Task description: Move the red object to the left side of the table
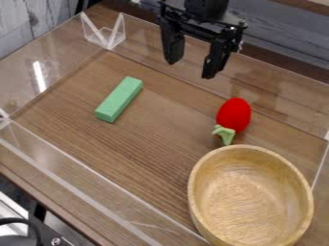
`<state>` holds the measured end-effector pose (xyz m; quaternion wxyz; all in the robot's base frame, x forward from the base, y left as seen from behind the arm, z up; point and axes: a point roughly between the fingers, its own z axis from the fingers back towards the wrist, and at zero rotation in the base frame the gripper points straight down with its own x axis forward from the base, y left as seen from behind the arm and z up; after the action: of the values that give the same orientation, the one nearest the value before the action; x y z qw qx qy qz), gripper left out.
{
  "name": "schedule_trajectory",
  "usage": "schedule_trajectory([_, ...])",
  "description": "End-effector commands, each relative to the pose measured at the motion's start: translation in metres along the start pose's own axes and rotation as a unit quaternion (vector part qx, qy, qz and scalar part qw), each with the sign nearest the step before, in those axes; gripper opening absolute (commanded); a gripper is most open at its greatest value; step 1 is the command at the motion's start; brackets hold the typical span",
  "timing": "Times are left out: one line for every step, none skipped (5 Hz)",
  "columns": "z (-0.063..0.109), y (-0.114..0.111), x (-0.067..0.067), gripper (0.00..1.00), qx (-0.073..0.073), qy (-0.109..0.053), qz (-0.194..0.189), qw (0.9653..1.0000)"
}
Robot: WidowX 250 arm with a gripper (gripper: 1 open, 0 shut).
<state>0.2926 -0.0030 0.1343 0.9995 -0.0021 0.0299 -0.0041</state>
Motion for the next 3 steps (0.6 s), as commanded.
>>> schedule_trajectory([-0.009,-0.007,0.001,1.00,-0.001,0.007,-0.001,1.0000])
schedule_trajectory([-0.023,-0.021,0.001,1.00,-0.012,0.004,-0.012,0.9998])
schedule_trajectory([-0.033,-0.036,0.003,1.00,-0.019,0.000,-0.023,0.9995])
